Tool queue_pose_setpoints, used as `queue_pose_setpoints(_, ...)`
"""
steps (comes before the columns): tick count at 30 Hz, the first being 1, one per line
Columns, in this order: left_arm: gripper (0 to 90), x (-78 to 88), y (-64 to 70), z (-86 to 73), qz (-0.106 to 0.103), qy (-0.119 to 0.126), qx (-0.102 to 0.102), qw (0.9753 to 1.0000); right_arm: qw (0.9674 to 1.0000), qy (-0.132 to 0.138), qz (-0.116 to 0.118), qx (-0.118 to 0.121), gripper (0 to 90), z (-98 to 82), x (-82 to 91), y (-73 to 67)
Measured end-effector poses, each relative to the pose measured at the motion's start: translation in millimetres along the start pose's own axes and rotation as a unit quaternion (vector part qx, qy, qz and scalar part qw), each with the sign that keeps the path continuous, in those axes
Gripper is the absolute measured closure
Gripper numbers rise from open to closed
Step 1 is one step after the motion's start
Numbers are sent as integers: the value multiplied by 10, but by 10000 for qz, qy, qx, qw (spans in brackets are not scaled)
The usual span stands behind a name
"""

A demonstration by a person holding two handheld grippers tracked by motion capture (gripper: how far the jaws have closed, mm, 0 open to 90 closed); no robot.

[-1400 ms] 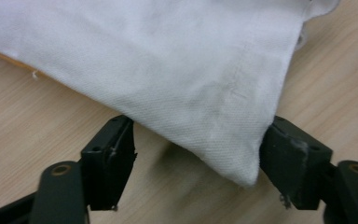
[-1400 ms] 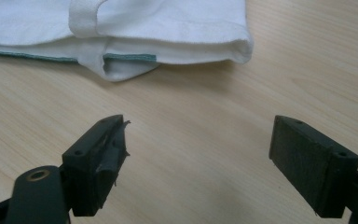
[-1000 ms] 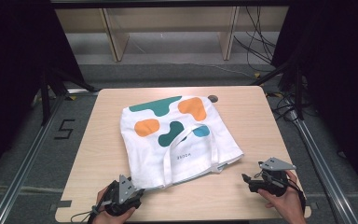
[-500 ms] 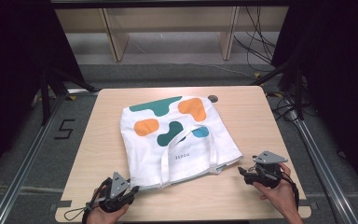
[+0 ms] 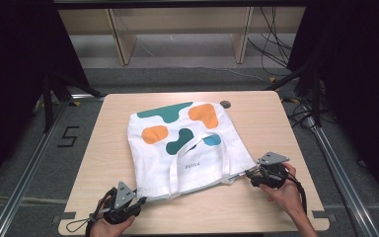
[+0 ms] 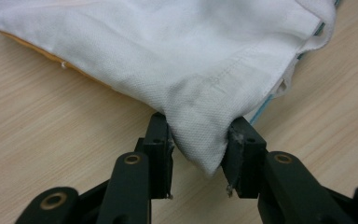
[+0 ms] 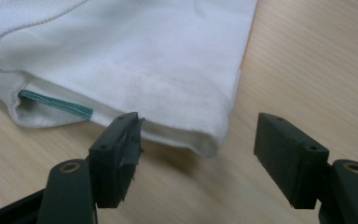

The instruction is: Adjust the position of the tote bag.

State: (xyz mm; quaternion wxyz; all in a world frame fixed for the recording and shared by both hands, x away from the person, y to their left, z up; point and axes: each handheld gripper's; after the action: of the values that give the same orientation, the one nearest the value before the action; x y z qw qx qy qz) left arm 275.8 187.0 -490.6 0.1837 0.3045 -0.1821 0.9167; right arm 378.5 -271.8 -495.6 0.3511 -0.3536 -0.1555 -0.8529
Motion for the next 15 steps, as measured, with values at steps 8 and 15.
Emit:
queue_pose_setpoints(8, 647, -6, -9, -16, -10, 54, 198, 9998, 9994, -214, 128, 236, 330, 57, -19, -103)
queue_pose_setpoints(15, 643, 8, -19, -9, 29, -69, 46, 10000, 9990, -379, 111, 211, 298, 54, -63, -103)
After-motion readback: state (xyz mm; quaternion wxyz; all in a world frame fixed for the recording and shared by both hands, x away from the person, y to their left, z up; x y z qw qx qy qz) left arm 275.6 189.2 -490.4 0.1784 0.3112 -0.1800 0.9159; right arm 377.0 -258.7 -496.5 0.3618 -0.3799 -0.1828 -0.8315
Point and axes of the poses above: each handheld gripper's, and its own axes: x roughly backward along the jaws, z roughly out of its top, y roughly to its right, and after that the axes turned 12 degrees about z, right-handed
